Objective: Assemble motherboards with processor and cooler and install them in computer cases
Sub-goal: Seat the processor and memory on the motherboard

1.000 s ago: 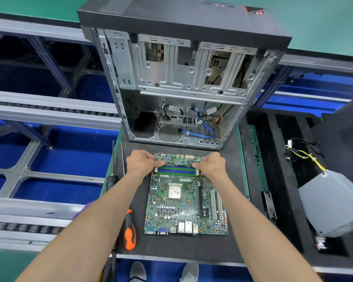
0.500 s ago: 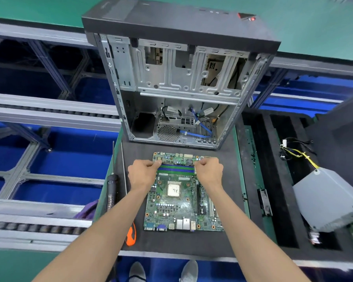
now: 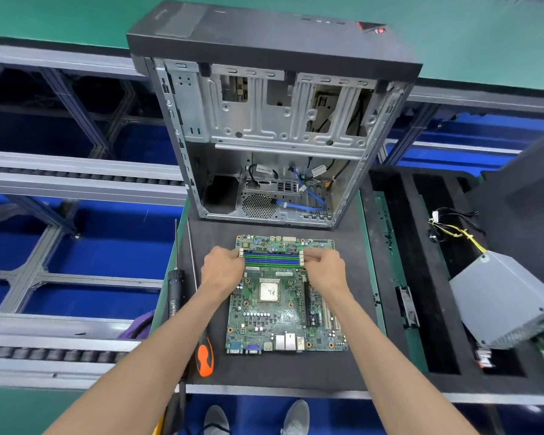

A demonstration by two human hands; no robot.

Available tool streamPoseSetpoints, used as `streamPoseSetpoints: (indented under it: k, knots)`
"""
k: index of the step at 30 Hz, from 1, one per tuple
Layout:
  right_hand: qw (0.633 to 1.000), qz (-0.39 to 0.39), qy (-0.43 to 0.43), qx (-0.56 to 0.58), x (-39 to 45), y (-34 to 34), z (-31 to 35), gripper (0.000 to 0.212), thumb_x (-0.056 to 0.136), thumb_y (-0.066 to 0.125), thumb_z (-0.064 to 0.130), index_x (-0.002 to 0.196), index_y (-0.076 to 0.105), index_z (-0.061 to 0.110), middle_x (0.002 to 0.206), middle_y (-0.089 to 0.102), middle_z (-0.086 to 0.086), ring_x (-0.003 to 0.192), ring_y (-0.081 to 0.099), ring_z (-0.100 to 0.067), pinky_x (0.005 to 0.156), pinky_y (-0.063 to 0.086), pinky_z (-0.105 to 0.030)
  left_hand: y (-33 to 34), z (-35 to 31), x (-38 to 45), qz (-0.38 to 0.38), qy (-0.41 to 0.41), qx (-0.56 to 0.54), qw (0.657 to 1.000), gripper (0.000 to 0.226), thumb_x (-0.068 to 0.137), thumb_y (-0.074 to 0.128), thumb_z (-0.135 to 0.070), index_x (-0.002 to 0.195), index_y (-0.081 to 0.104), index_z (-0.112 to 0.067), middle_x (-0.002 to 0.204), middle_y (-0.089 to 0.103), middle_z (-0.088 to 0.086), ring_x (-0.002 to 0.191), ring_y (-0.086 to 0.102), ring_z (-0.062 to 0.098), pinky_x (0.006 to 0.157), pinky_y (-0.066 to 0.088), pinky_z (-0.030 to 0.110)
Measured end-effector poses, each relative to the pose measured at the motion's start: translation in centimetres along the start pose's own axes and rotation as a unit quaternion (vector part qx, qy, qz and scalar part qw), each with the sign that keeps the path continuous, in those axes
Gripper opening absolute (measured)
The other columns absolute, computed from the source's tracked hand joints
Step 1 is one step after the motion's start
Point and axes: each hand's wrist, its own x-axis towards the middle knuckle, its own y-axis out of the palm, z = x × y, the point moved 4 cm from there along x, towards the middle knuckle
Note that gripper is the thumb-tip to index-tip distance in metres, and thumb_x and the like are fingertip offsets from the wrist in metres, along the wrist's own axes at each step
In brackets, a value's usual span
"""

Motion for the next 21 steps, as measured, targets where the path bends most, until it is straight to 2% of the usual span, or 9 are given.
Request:
streamPoseSetpoints:
  k: [1,4,5,6,8,11,13,16,21]
  knots:
    - [1.0,-0.003,-0.003,-0.002,-0.1,0.1,-0.1,0.044,0.093,0.047,-0.009,0.131,0.065,0.004,0.13,0.067,-0.009,0.125,0.06,-0.022,0.107,0.044,-0.026,0.2,0.2,-0.1,-0.003,0.01,-0.004,1.0,0.024,0.088,0.053,-0.008,0.099,0.07,0.005,0.111,0.074,0.002,0.074,0.067,0.03,0.065,0.05,0.031]
    - [1.0,0.005,-0.003,0.005,-0.4,0.7,-0.4,0.045,0.094,0.048,-0.01,0.135,0.061,0.003,0.132,0.065,-0.011,0.124,0.059,-0.022,0.105,0.043,-0.027,0.6,0.8,0.1,-0.004,0.018,0.008,1.0,0.02,0.089,0.055,-0.005,0.073,0.054,0.007,0.065,0.055,-0.001,0.06,0.051,0.028,0.059,0.038,0.032]
    - [1.0,0.008,-0.004,0.007,-0.5,0.8,-0.4,0.045,0.095,0.048,-0.01,0.137,0.06,0.003,0.133,0.064,-0.011,0.125,0.058,-0.022,0.107,0.042,-0.027,0.6,0.7,0.1,-0.002,0.024,0.018,1.0,0.023,0.09,0.056,-0.008,0.072,0.052,0.006,0.067,0.051,0.001,0.064,0.052,0.03,0.061,0.041,0.033]
    - [1.0,0.01,-0.006,0.007,-0.5,0.7,-0.5,0.046,0.095,0.048,-0.01,0.137,0.06,0.003,0.134,0.064,-0.011,0.126,0.058,-0.022,0.107,0.042,-0.027,0.6,0.4,0.0,0.002,0.032,0.034,0.999,0.024,0.093,0.057,-0.012,0.076,0.056,0.005,0.08,0.055,0.005,0.075,0.057,0.032,0.067,0.045,0.035]
    - [1.0,0.015,-0.014,0.007,-0.4,0.5,-0.8,0.047,0.095,0.047,-0.011,0.138,0.059,0.003,0.134,0.064,-0.01,0.126,0.058,-0.021,0.104,0.042,-0.023,0.9,-0.4,-0.4,-0.005,0.072,0.121,0.99,0.027,0.097,0.056,-0.021,0.104,0.066,0.003,0.126,0.052,0.008,0.111,0.055,0.032,0.09,0.048,0.04]
    - [0.999,0.007,-0.034,0.013,-1.0,-0.1,-1.1,0.049,0.092,0.047,-0.011,0.135,0.063,0.006,0.128,0.068,-0.008,0.115,0.064,-0.015,0.098,0.045,-0.018,2.6,-1.8,-1.7,-0.035,0.155,0.23,0.96,0.053,0.1,0.051,-0.028,0.146,0.042,-0.006,0.158,0.026,0.009,0.138,0.032,0.031,0.11,0.035,0.044]
    - [0.999,-0.007,-0.04,0.028,-1.5,-0.7,-1.5,0.049,0.09,0.049,-0.011,0.132,0.066,0.009,0.122,0.07,-0.006,0.105,0.065,-0.011,0.099,0.048,-0.019,4.4,-2.8,-2.5,-0.021,0.219,0.254,0.942,0.063,0.1,0.049,-0.03,0.156,0.026,-0.014,0.164,0.018,0.008,0.147,0.021,0.03,0.116,0.027,0.045]
    - [0.998,-0.02,-0.039,0.043,-2.1,-2.1,-2.6,0.049,0.089,0.053,-0.008,0.129,0.068,0.015,0.119,0.072,-0.002,0.102,0.065,-0.008,0.099,0.052,-0.027,7.5,-4.9,-3.4,0.032,0.294,0.275,0.915,0.062,0.102,0.047,-0.031,0.158,0.022,-0.018,0.165,0.018,0.003,0.151,0.016,0.026,0.121,0.02,0.045]
    - [0.996,-0.059,-0.041,0.047,-3.1,-6.1,-5.5,0.042,0.092,0.054,-0.003,0.127,0.069,0.015,0.119,0.072,-0.001,0.101,0.066,-0.009,0.089,0.05,-0.015,11.8,-8.1,-5.0,0.096,0.371,0.294,0.876,0.059,0.103,0.044,-0.032,0.158,0.025,-0.02,0.166,0.019,0.0,0.151,0.018,0.024,0.122,0.017,0.044]
